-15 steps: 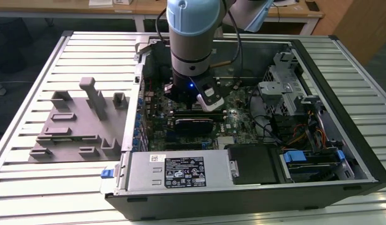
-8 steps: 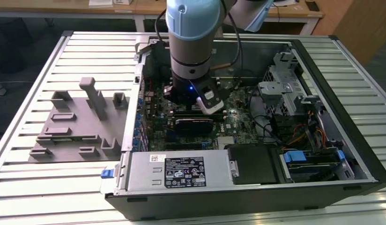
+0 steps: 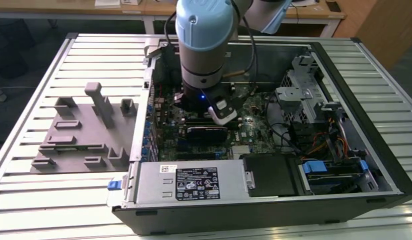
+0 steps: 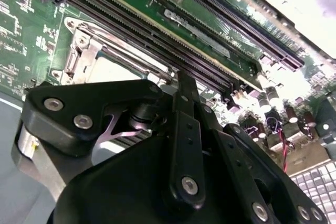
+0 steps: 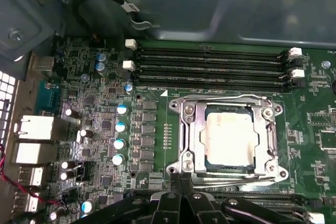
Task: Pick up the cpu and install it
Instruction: 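Install the second cpu locking lever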
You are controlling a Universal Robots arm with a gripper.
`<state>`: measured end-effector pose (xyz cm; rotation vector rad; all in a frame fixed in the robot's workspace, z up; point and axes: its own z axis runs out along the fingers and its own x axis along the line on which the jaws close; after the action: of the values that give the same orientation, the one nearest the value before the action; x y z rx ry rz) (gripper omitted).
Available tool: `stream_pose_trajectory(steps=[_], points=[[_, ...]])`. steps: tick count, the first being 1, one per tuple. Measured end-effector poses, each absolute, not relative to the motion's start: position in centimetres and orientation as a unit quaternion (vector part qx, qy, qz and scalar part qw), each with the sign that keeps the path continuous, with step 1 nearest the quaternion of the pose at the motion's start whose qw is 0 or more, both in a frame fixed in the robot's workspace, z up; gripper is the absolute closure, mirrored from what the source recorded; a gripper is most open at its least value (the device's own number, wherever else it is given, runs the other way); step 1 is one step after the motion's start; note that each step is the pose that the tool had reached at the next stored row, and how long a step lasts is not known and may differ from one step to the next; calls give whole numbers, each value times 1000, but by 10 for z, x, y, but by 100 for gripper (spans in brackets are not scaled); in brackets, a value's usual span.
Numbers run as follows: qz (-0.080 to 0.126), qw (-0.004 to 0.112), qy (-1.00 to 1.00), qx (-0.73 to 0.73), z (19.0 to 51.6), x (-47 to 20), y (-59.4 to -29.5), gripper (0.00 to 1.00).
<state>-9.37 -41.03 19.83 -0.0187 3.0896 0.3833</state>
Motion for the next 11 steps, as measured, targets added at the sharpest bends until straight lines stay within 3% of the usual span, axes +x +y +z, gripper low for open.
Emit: stream_pose_trajectory(steps=[11], points=[[145, 14, 989, -6, 191, -100, -410, 89]])
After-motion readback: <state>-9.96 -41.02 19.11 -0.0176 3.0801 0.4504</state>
